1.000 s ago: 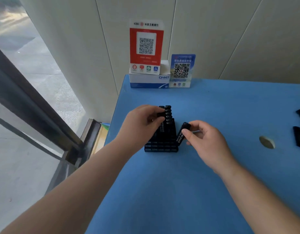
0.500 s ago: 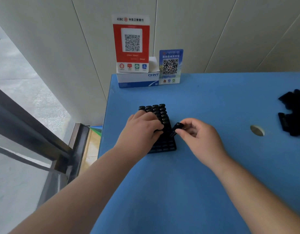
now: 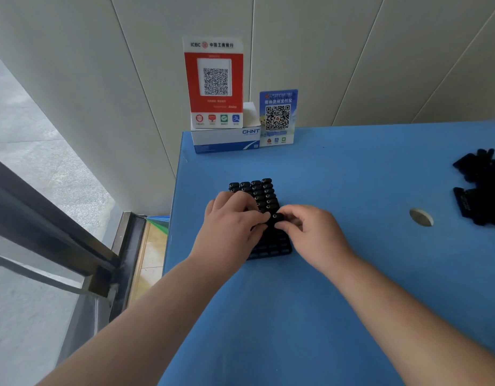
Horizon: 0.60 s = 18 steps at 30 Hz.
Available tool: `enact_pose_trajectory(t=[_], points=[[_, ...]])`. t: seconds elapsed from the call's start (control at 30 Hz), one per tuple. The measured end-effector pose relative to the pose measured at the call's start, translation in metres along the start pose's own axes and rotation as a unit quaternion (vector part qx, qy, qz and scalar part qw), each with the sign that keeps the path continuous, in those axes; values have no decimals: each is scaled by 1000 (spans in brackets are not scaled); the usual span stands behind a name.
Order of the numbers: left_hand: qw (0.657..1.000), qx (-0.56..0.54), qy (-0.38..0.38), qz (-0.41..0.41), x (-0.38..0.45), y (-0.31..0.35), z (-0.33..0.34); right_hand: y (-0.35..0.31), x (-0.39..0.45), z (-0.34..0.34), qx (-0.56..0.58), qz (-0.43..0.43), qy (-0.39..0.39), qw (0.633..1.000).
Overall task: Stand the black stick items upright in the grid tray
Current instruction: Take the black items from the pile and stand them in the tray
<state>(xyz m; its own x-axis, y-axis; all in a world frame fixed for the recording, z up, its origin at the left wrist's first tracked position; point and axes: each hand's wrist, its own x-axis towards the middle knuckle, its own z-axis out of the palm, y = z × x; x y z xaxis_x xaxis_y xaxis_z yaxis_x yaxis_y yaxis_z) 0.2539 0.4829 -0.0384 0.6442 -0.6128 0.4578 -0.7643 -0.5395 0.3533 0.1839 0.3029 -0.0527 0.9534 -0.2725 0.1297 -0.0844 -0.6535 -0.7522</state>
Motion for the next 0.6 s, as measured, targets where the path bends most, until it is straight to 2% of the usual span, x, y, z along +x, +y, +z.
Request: enact_pose_trajectory(t=[0.17,0.43,0.6], points=[[1000,2,3,-23,-2,2,3,0,-1,4,6,4,14,1000],[998,-10,-6,-60,-2,5,0,9,-13,-8,25,64,21,997],[1000,-1,-15,3,9,31,-5,20,-32,-44,-50,63,57,995]])
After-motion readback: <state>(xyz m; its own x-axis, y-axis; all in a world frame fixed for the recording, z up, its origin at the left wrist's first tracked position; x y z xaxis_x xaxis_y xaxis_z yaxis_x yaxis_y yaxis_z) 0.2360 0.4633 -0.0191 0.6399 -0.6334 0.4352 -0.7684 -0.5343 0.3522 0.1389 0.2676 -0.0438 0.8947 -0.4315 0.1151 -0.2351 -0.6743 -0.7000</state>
